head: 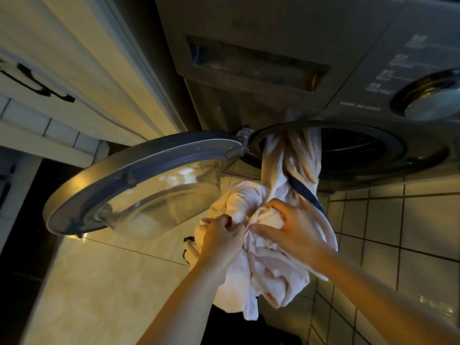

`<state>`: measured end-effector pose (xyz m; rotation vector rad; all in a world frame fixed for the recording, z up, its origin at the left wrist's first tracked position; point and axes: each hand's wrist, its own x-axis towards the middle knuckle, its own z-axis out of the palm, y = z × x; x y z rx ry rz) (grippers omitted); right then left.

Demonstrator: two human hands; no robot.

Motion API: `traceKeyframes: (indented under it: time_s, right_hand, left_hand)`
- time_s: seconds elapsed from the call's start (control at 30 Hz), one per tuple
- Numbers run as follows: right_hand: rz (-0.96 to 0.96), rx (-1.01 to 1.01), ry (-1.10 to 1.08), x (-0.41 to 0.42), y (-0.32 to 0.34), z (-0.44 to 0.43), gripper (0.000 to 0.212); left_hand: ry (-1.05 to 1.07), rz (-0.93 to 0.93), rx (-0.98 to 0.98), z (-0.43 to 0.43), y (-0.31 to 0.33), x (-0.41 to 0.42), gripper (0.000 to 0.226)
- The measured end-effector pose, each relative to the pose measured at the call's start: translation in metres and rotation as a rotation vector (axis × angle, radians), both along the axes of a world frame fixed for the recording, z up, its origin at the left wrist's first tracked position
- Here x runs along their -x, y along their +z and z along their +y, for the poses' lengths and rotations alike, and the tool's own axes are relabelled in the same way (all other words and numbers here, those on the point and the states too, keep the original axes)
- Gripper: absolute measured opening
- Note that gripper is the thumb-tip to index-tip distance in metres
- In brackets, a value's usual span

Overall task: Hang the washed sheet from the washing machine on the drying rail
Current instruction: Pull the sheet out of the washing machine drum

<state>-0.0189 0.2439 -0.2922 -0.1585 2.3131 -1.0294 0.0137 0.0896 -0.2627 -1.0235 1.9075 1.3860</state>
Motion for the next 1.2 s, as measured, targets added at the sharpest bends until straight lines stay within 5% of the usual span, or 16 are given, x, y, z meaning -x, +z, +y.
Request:
traceKeyframes:
  time_s: [0.13, 0.27, 0.37, 0.47, 0.67, 0.87, 0.97, 1.03, 1.2]
  right_hand:
    - [-0.016, 0.055, -0.071, 0.000, -0.003, -0.005, 0.041]
    - [0.024, 0.079, -0.171, 0.004, 0.008, -0.012, 0.036]
    - [0.017, 0.067, -0.234, 0.004, 0.017, -0.017, 0.034]
    - [-0.030, 0.142, -0.294, 0.003, 0.024, -0.022, 0.027]
    - [-0.066, 0.195, -0.179, 0.004, 0.039, -0.021, 0.037]
    - [-0.154, 0.252, 0.105, 0.028, 0.029, 0.001, 0.069]
    - [-0.141, 0.228, 0.094, 0.047, 0.015, 0.027, 0.051]
    - [0.048, 0.025, 0.147, 0.064, -0.003, 0.047, 0.044]
    - [0.224, -0.580, 0.841, 0.094, -0.030, 0.062, 0.100]
  left_hand:
    - [-0.078, -0.058, -0.133, 0.000, 0.002, 0.001, 0.040]
    - [-0.403, 0.040, 0.005, -0.001, -0.002, -0.001, 0.098]
    - [-0.567, 0.152, 0.174, 0.004, -0.003, -0.002, 0.117]
    - [-0.589, 0.249, 0.363, 0.007, -0.006, -0.004, 0.107]
    - [-0.473, 0.356, 0.576, 0.003, -0.003, -0.008, 0.035]
    - [-0.507, 0.410, 0.629, -0.010, 0.003, -0.015, 0.021]
    - [-0.511, 0.400, 0.638, -0.018, 0.006, -0.023, 0.020]
    - [-0.505, 0.392, 0.639, -0.022, 0.008, -0.027, 0.021]
    - [-0.515, 0.365, 0.652, -0.029, 0.011, -0.034, 0.020]
